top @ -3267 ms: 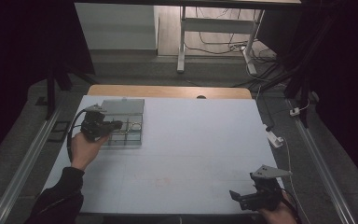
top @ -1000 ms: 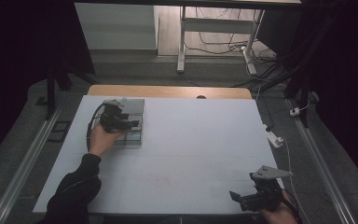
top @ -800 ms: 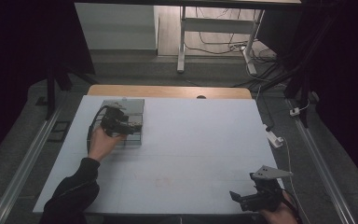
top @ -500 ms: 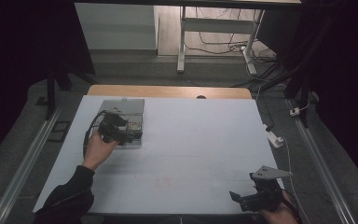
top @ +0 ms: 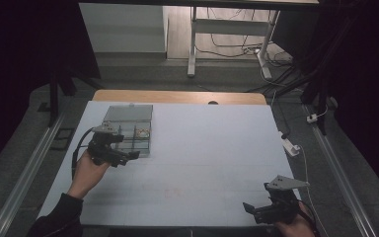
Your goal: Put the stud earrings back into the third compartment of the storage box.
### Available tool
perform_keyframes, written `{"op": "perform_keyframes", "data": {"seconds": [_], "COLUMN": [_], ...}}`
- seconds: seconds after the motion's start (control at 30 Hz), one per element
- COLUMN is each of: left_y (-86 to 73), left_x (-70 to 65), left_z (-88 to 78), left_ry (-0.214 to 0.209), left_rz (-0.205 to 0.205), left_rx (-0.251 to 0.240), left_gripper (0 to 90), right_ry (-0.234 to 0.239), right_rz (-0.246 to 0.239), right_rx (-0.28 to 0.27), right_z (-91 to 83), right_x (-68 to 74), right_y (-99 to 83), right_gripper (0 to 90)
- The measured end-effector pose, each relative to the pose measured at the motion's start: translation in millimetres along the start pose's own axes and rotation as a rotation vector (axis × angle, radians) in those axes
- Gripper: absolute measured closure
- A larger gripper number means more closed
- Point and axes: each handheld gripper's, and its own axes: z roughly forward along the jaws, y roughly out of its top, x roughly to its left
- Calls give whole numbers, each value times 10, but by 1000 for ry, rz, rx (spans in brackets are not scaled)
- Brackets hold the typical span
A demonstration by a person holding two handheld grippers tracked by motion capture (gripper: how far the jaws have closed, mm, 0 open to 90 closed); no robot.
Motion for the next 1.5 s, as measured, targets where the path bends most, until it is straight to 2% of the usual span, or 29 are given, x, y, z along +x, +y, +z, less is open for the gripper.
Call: {"op": "perform_keyframes", "data": {"seconds": [0.27, 0.47, 0.57, 0.93, 1.2, 1.5], "left_y": [-163, -297, -386, -690, -955, -1200], "left_x": [-226, -343, -380, -483, -482, -466], "left_z": [-239, -366, -439, -694, -916, -996], "left_ry": [2, -1, 6, 38, 52, 63], "left_rz": [40, 36, 25, -1, -66, -109], "left_rx": [-42, -65, -82, -83, -85, -52], "left_gripper": [15, 9, 9, 0, 0, 0], "right_ry": [0, -1, -1, -1, -2, -4], "right_rz": [-2, -2, -2, 1, 0, 1], "right_rx": [1, 1, 1, 2, 5, 6], "right_z": [3, 2, 2, 4, 5, 5], "right_x": [3, 4, 4, 4, 4, 5], "right_y": [1, 1, 0, 1, 2, 3], "right_gripper": [0, 0, 0, 0, 0, 0]}}
